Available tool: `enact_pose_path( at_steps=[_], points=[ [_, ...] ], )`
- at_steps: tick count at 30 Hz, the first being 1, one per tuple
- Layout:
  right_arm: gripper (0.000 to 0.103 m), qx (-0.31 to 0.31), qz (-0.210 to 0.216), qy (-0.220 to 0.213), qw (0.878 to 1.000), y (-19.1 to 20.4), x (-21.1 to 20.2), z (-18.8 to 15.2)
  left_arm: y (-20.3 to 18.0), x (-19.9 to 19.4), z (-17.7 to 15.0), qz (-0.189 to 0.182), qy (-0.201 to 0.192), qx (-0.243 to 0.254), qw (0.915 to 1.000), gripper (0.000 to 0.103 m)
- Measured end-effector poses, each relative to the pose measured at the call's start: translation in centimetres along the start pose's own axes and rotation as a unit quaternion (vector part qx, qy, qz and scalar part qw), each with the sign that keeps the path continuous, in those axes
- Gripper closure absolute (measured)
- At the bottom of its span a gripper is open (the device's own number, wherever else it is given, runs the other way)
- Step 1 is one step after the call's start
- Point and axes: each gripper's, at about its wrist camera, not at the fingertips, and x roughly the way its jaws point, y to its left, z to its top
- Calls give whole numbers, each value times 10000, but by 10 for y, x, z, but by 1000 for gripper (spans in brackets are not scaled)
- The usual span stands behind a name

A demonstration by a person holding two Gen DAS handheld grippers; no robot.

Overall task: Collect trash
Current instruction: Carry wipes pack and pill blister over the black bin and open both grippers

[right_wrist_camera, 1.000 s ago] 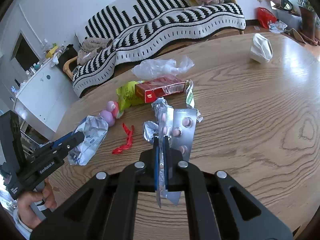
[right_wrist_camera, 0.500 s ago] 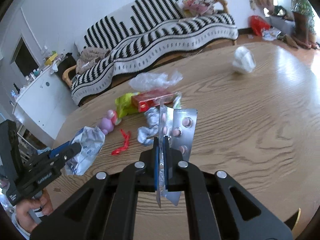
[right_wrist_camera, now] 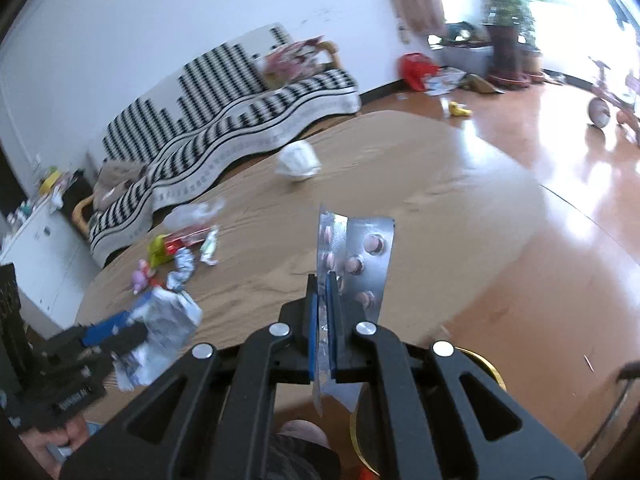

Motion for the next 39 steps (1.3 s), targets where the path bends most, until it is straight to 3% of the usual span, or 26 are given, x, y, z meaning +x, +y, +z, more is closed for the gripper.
enact_pose_path(
  at_steps=[4,8,12,15,18,36,38,39],
  points=[
    [98,204,-61,-120,9997,-36,-32,-7,-56,22,-12,-520,274,138,9982,61],
    [98,532,-175,190,9982,-74,-28,-27,-97,63,-41,-863,742,42,9935,61],
    [98,763,-467,590,9942,-107,-10,-57,-114,99,-72,-715,1300,58,9889,61],
    [98,868,-457,877,9913,-116,1,-77,-116,95,-69,-745,1146,102,9906,61],
    [98,940,-424,1026,9894,-117,9,-90,-112,103,-75,-737,1388,13,9876,61],
    [98,1024,-268,1024,9891,-115,9,-85,-103,98,-76,-959,1352,-51,9862,61],
    [97,1075,-211,1093,9880,-115,12,-84,-105,103,-78,-883,1509,-16,9846,44],
    [94,1107,-159,1117,9874,-116,13,-84,-105,106,-79,-810,1578,-32,9841,20]
  ],
)
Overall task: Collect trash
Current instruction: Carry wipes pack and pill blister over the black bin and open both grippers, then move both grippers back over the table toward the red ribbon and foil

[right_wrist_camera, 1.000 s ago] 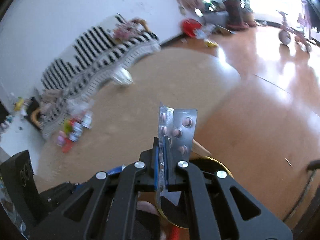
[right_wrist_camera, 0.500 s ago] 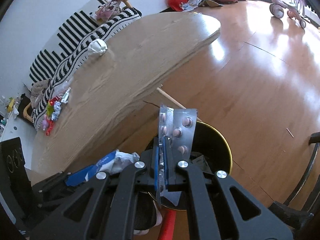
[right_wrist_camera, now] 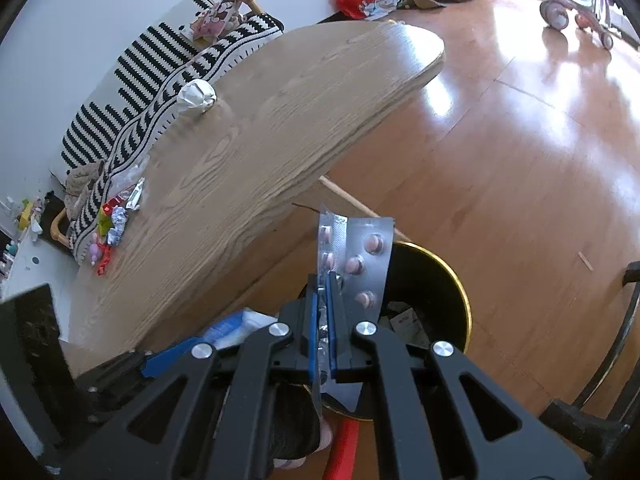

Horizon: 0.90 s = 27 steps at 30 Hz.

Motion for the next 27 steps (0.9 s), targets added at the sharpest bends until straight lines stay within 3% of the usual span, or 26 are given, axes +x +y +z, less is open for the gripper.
enact_pose_path(
  at_steps=[1,2,3,7,11,13,15,19,24,27],
  points=[
    [68,26,42,47,10000,-1,1,1,2,-1,1,32,-33,-54,10000,6],
    [13,40,13,54,10000,-1,1,2,4,-2,1,3,-77,-106,9999,6],
    [9,58,33,-2,10000,-2,-1,3,7,-3,0,-68,-71,-188,9998,6],
    [6,71,-86,-152,9998,-5,-6,7,15,-3,2,-140,32,-433,9990,6],
    [6,114,-184,-325,9992,-9,-12,10,21,-41,3,-42,-694,-444,9966,6],
    [6,88,-213,-403,9989,-6,-12,11,32,-67,2,246,-1130,-481,9921,6],
    [6,-48,-251,-484,9985,2,-10,16,60,-96,3,778,-1521,-698,9828,6],
    [6,-453,-39,-599,9972,34,0,25,134,-127,3,1706,-1700,-1266,9623,6],
    [6,-1337,212,-533,9894,107,26,36,219,-146,-12,2164,-1646,-2221,9364,6],
    [6,-1986,326,-484,9783,158,48,39,249,-148,-11,2316,-1556,-2375,9305,6]
  ],
)
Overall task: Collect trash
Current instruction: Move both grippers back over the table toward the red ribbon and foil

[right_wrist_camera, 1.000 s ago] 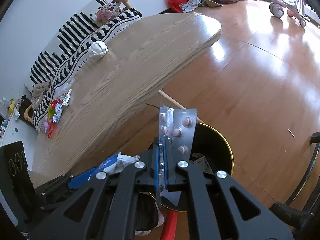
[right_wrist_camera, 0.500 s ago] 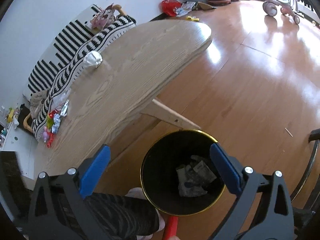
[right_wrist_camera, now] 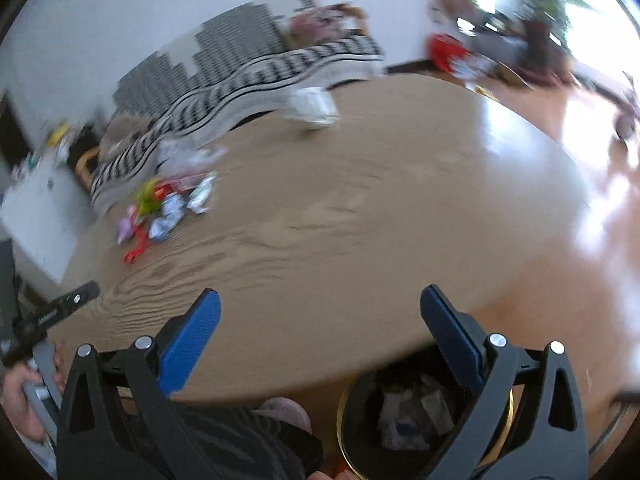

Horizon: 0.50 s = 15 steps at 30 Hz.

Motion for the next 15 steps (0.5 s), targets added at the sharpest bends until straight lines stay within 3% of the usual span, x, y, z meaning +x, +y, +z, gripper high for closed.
enact_pose_path(
  at_steps=[5,11,13,15],
  points=[
    [6,-801,206,319,9961,61,51,18,18,31,4,157,235,194,9994,6],
    [5,-1360,-112,1125,9842,103,133,23,22,69,5,82,418,315,9986,6],
    [5,-1727,-326,1105,9782,119,151,23,16,79,8,188,315,612,9975,6],
    [5,-1846,-222,1016,9773,127,161,27,12,87,17,86,271,677,9973,6]
  ],
)
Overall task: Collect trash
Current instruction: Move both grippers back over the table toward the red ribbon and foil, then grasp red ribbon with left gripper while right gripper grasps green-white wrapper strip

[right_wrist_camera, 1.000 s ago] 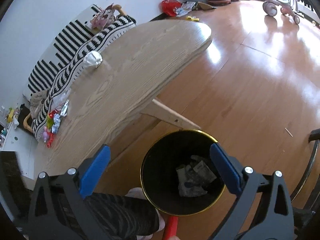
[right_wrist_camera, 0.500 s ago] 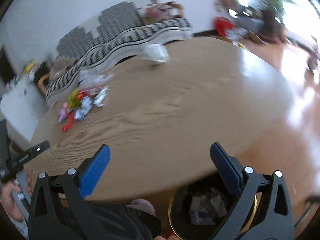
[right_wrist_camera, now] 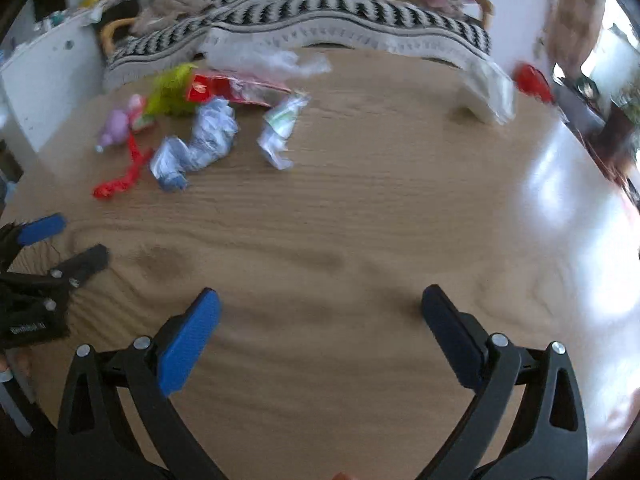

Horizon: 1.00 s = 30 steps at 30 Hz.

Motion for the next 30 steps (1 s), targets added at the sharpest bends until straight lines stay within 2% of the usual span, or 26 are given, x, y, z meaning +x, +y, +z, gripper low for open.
enact_pose_path(
  at_steps=[2,4,6,8,12,18,20,21,22,23,24,25,26,27,28,30],
  points=[
    [5,14,-13,-62,10000,1,11,14,3,7,13,-151,-44,-117,9998,6],
    [5,93,-59,-106,9999,-2,20,25,2,14,22,-153,-33,-65,9999,6],
    [5,162,-107,-108,9998,-6,30,38,-5,20,27,-92,24,195,9998,6],
    [5,173,-114,-107,9997,-8,38,50,-11,23,29,-253,21,371,9990,6],
    [5,135,-99,-105,9998,-8,45,64,-15,26,34,-411,18,584,9974,6],
    [5,96,-68,-104,9999,-5,50,75,-16,26,37,-458,15,607,9971,6],
    [6,86,-61,-107,9999,-4,52,77,-17,24,38,-485,-49,665,9966,16],
    [7,77,-56,-111,9999,-3,53,79,-15,23,39,-474,-111,646,9967,32],
    [11,65,-41,-125,9999,-2,52,79,-14,22,40,-452,-168,615,9969,47],
    [17,22,-12,-161,9999,-1,51,79,-11,21,41,-434,-216,545,9973,55],
    [20,-23,21,-201,9998,2,50,79,-9,20,42,-348,-255,544,9976,77],
    [31,-51,49,-229,9997,4,49,79,-6,20,42,-334,-265,519,9977,91],
    [56,-104,102,-285,9995,6,47,79,-2,21,43,-403,-266,417,9980,94],
    [77,-136,140,-347,9992,8,45,79,1,21,43,-461,-265,357,9979,97],
    [89,-107,163,-392,9990,9,43,80,3,21,43,-489,-266,326,9979,97],
    [90,-14,244,-395,9989,8,43,80,5,21,42,-508,-270,272,9980,97]
  ],
)
